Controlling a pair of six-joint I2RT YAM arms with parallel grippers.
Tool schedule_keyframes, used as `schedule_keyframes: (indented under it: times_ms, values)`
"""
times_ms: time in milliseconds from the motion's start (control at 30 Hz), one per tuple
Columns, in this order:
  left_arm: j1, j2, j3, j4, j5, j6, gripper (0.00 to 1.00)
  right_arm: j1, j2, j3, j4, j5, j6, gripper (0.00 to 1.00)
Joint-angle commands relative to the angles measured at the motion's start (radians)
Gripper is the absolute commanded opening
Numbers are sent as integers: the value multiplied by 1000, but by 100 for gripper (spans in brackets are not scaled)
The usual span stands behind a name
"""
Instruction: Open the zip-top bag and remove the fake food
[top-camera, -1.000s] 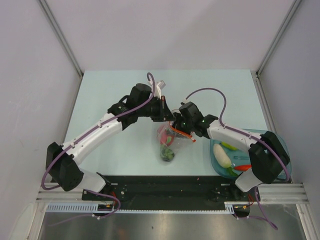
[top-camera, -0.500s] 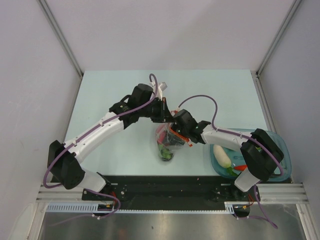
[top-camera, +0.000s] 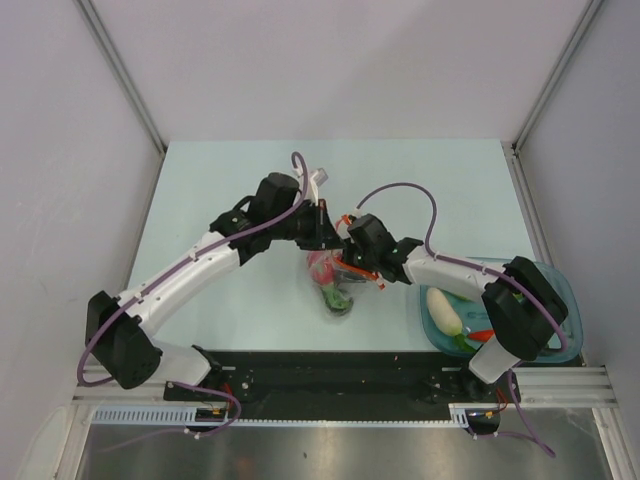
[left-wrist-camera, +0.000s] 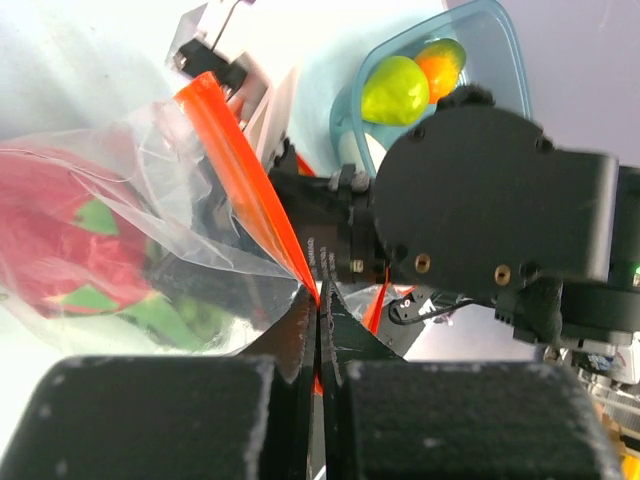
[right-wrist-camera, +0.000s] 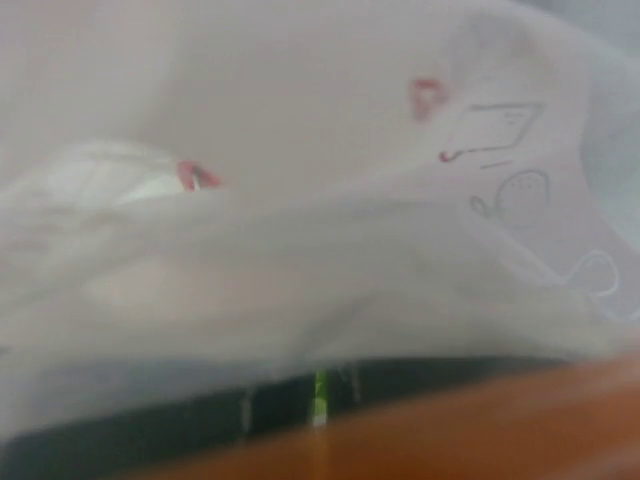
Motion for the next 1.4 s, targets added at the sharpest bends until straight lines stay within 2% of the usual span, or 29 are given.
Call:
schedule_keyframes:
  times_ms: [0,433,633,800,833,900,1000,1200,1367]
  values:
    - [-5,-74,-15,-2,-33,23,0,-7,-6,39,-14,48,-67,0]
    - [9,-119,-71,-18,-104,45,0,8,-195,50,-103,63,-96,0]
    - [27,-97,-46,-48,-94,77,0,4,-247,71,-166,82,-121,0]
    - [29,-125,-74,-21,-90,77,0,-10,-227,51,-124,-19,-113,0]
    - [29,-126,-78,-18,-81,75,0,-9,-207,50,-112,-42,-108,2]
    - [29,-114,-75,-21,-67,80,0,-19,-168,58,-109,-102,-101,13]
    - [29,-97,-71,-15,-25,72,0,-23,-79,65,-95,-196,-91,18]
    - [29,-100,-121,65,21,11,0,14,-3,53,-75,-190,-70,26]
    - [29,-63,-75,19,39,48,0,16,38,33,-44,-205,-61,39]
